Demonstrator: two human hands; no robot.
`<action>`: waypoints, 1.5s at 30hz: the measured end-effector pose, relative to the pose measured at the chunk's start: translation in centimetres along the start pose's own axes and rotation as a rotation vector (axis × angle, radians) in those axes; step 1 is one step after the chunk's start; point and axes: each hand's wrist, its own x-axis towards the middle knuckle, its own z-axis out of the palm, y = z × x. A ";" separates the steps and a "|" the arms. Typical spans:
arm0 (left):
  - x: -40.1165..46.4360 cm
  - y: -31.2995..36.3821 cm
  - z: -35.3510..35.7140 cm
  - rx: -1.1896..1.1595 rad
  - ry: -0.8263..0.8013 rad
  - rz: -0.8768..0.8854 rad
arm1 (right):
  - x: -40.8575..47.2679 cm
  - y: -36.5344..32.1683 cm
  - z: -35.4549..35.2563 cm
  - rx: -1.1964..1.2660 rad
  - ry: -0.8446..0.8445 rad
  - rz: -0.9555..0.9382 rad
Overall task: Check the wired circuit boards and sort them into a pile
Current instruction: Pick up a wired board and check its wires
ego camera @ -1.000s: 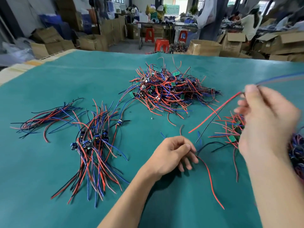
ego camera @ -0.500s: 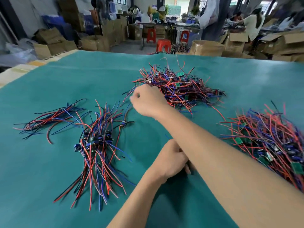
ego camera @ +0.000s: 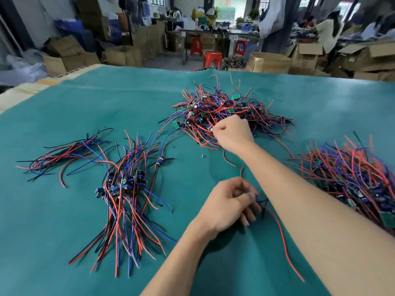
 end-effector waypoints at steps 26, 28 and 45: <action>0.9 -0.4 -0.7 -0.334 0.210 -0.051 | -16.6 6.1 -4.5 0.869 -0.324 0.007; 0.7 -0.3 -0.4 -0.276 0.170 -0.050 | -16.2 6.7 -4.4 0.820 -0.072 0.089; -0.1 -0.1 -1.1 -0.202 -0.072 0.007 | -15.1 8.3 -5.3 1.475 -0.149 0.441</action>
